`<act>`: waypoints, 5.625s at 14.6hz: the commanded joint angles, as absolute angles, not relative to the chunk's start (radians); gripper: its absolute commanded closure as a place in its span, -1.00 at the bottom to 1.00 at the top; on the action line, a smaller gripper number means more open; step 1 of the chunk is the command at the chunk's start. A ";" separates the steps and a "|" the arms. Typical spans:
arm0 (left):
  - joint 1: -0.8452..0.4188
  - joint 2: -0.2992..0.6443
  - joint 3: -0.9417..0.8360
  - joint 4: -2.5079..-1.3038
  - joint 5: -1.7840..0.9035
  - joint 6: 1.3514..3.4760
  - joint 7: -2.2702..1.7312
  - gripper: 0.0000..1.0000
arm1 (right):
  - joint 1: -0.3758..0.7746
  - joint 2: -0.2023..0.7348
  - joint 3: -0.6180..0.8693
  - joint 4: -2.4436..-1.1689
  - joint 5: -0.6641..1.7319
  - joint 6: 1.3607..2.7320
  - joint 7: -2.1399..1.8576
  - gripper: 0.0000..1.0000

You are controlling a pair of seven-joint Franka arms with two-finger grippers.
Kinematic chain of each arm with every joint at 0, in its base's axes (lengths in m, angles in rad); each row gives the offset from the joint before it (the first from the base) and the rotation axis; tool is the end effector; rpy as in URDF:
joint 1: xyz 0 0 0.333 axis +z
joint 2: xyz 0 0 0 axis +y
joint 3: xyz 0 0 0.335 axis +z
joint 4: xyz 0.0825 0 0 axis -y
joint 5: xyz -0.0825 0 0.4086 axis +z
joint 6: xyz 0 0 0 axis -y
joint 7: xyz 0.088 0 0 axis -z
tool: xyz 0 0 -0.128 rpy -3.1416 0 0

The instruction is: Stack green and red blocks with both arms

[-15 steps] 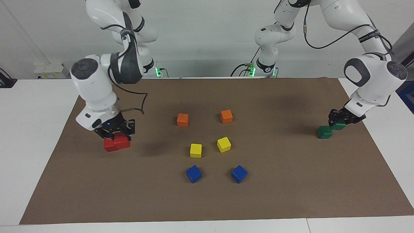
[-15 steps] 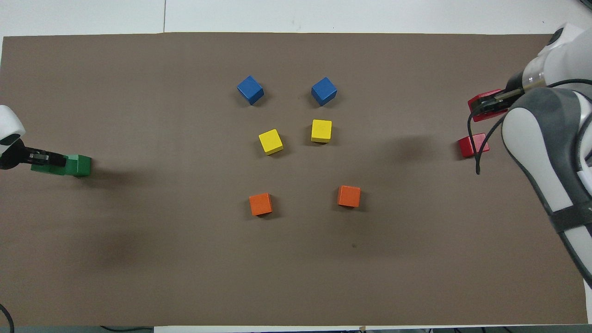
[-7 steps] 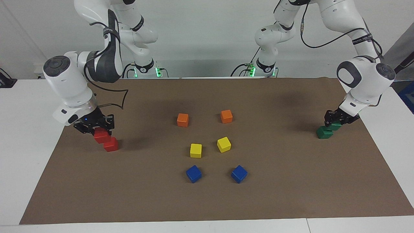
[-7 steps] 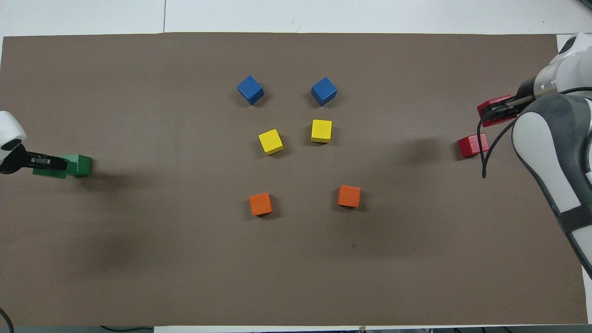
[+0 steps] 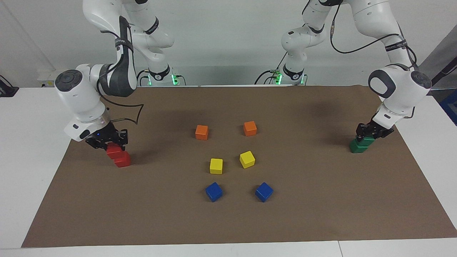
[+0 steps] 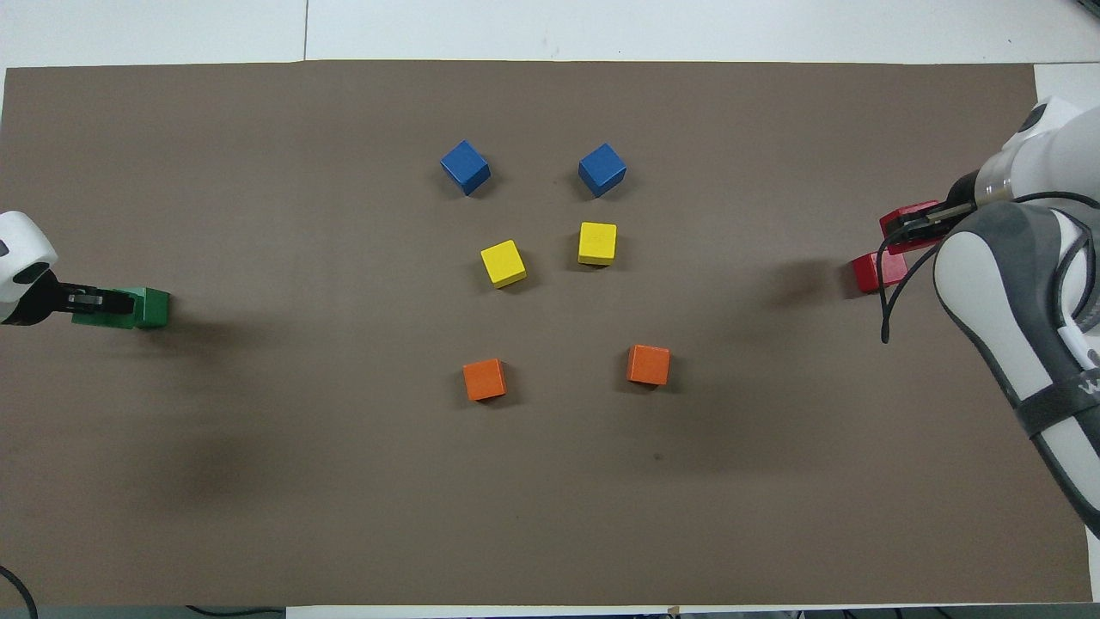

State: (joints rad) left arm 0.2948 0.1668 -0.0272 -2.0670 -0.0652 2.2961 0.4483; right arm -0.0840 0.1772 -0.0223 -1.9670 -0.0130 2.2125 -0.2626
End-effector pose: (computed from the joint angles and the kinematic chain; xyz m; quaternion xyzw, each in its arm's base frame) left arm 0.5847 0.1580 0.3410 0.9968 -0.0691 0.0387 0.0147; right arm 0.6212 -0.0666 0.3742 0.9960 0.0820 0.0322 0.0134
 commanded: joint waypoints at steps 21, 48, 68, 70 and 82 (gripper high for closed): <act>0.288 0.144 -0.041 -2.131 -0.115 2.405 0.431 -1.00 | -0.114 0.147 -0.009 -2.105 0.011 2.364 -0.342 1.00; 0.147 -0.026 -0.057 -1.675 -0.037 1.687 0.092 -1.00 | -0.115 0.146 -0.009 -2.109 0.011 2.382 -0.316 -1.00; 0.000 -0.017 0.011 -1.644 -0.012 1.651 0.069 -1.00 | 0.006 -0.129 0.008 -1.879 0.014 1.679 -0.087 -1.00; 0.000 -0.017 0.012 -1.644 -0.031 1.643 0.068 -1.00 | 0.006 -0.165 0.008 -1.881 0.014 1.632 -0.092 -1.00; -0.008 -0.006 0.020 -1.643 -0.029 1.632 0.067 -1.00 | 0.048 -0.112 0.012 -1.822 -0.003 1.692 -0.040 -0.97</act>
